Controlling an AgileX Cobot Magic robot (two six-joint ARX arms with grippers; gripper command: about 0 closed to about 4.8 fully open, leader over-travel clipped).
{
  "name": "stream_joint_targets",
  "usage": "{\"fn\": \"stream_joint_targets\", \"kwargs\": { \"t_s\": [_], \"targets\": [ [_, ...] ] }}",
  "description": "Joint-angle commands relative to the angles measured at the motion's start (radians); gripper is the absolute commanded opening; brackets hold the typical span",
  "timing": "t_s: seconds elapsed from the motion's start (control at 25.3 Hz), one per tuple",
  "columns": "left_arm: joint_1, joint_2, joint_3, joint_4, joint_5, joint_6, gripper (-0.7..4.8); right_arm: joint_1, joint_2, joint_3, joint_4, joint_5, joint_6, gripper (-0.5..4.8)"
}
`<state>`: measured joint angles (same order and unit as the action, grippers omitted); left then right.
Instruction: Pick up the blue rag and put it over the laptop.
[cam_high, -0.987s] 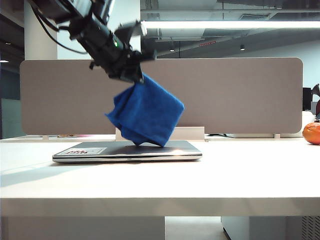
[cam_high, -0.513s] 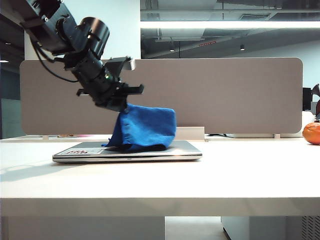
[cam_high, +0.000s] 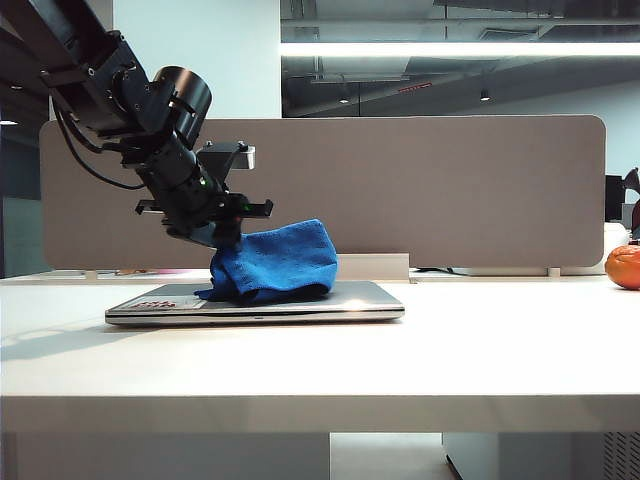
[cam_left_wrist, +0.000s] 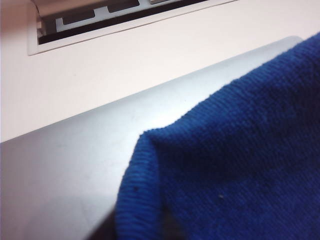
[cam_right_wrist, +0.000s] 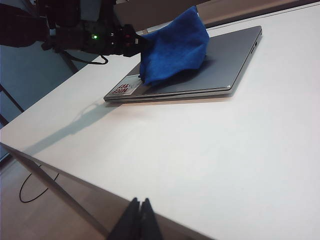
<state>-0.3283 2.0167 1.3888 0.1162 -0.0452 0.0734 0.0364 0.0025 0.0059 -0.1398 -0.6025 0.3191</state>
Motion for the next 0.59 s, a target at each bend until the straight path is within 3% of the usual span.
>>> {"fn": "stream_joint_targets", "kwargs": {
  "t_s": [0.04,0.24,0.32,0.51,0.59],
  "targets": [
    [0.000,-0.001,0.006,0.012,-0.004,-0.001,2.24,-0.001,-0.002,-0.003,0.016,0.002,-0.005,-0.01],
    [0.002,-0.002,0.006,0.014,-0.008,0.038,3.34,-0.001,-0.002,-0.003,0.016,0.006,-0.006,0.00],
    [0.002,-0.004,0.006,0.024,-0.070,0.086,3.83,-0.001,-0.002,-0.003,0.016,0.006,-0.006,-0.01],
    [0.027,-0.051,0.006,0.036,-0.268,0.110,3.86,-0.001,-0.002,-0.003,0.016,0.006,-0.006,-0.01],
    [0.039,-0.074,0.006,0.037,-0.271,0.106,3.86,-0.001,-0.002,-0.003,0.016,0.009,-0.006,-0.01]
  ]
}}
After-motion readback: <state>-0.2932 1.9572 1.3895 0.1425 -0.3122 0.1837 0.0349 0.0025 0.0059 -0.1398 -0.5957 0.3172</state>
